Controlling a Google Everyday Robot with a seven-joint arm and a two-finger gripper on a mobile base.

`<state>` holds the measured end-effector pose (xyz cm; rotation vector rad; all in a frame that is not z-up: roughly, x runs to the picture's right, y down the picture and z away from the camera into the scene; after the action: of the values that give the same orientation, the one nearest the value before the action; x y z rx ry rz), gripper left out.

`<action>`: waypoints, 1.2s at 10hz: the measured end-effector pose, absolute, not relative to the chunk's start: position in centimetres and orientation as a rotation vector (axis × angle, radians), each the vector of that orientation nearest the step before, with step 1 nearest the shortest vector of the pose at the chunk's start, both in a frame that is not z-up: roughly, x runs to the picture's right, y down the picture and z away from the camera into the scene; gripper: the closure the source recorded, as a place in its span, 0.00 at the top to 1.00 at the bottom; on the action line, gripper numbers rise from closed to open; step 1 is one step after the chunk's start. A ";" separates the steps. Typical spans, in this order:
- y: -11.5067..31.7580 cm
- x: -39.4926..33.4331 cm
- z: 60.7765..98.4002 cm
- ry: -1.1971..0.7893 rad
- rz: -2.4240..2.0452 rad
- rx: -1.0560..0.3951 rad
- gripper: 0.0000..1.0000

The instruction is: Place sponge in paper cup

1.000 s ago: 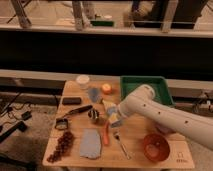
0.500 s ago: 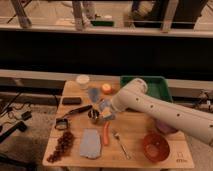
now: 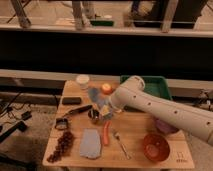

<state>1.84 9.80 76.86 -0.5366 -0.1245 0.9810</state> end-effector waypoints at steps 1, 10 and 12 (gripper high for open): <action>9.8 2.0 76.9 -0.124 0.982 -0.535 0.13; 4.3 0.5 78.4 -0.219 1.034 -0.466 0.13; 1.8 -0.4 79.3 -0.255 1.037 -0.445 0.13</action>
<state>-0.38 1.79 79.30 -0.4448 -0.2548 1.0372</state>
